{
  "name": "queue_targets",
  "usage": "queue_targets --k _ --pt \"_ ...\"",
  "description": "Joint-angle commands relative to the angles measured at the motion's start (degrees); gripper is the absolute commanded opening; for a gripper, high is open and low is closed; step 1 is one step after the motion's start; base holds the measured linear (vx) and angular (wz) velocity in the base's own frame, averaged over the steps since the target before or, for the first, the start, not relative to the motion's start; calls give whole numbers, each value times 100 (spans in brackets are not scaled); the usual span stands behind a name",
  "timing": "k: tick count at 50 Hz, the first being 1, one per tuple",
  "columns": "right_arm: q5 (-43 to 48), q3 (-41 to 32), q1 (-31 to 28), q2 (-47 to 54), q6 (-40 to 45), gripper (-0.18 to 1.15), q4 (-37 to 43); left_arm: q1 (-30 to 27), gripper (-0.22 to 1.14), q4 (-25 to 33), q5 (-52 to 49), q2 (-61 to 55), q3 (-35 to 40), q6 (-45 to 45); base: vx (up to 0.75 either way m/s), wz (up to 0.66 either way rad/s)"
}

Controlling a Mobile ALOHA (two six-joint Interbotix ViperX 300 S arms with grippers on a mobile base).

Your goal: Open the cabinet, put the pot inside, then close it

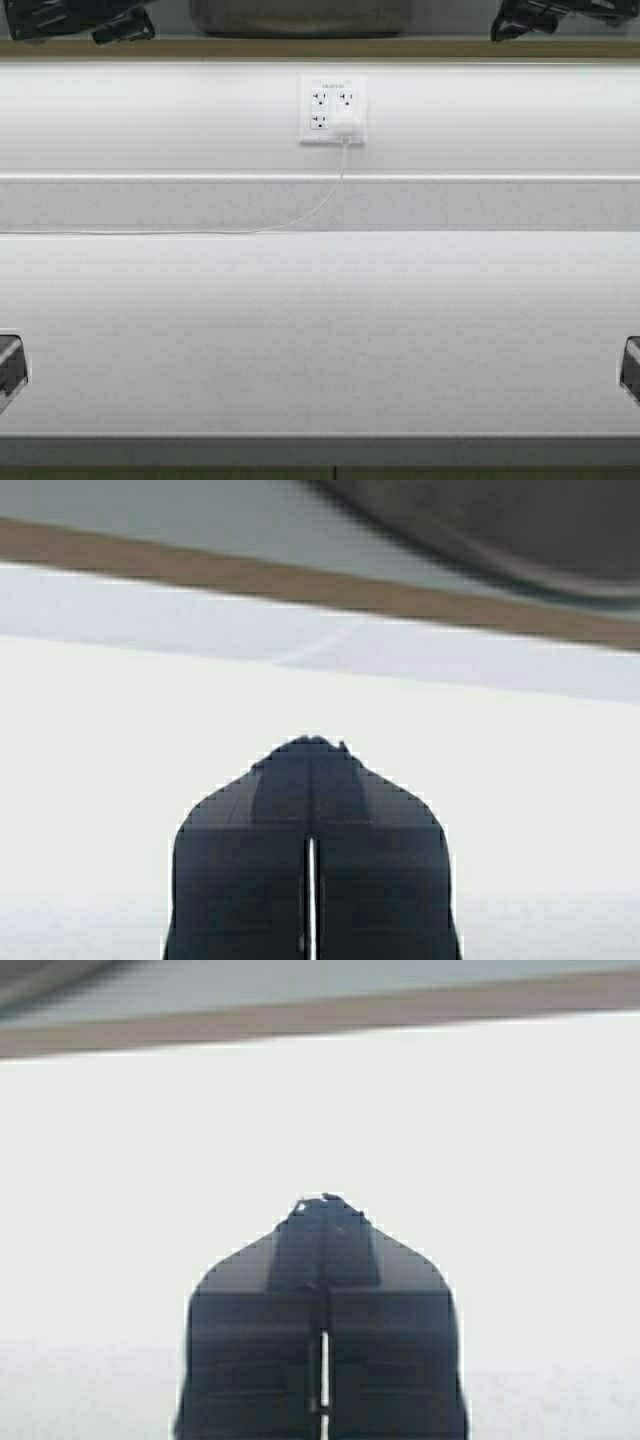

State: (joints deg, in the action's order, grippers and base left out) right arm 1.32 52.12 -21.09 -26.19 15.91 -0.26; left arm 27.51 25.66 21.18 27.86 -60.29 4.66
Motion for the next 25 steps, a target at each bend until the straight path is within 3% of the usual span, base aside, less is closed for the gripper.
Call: queue_targets --k 1,25 --pt "-62 -97 -88 -132 0 6 -141 9 3 -18 -44 149 53 26 -21 -9" --pt "-580 -202 -88 -167 0 6 -396 9 3 -18 -202 176 211 457 -26 -3"
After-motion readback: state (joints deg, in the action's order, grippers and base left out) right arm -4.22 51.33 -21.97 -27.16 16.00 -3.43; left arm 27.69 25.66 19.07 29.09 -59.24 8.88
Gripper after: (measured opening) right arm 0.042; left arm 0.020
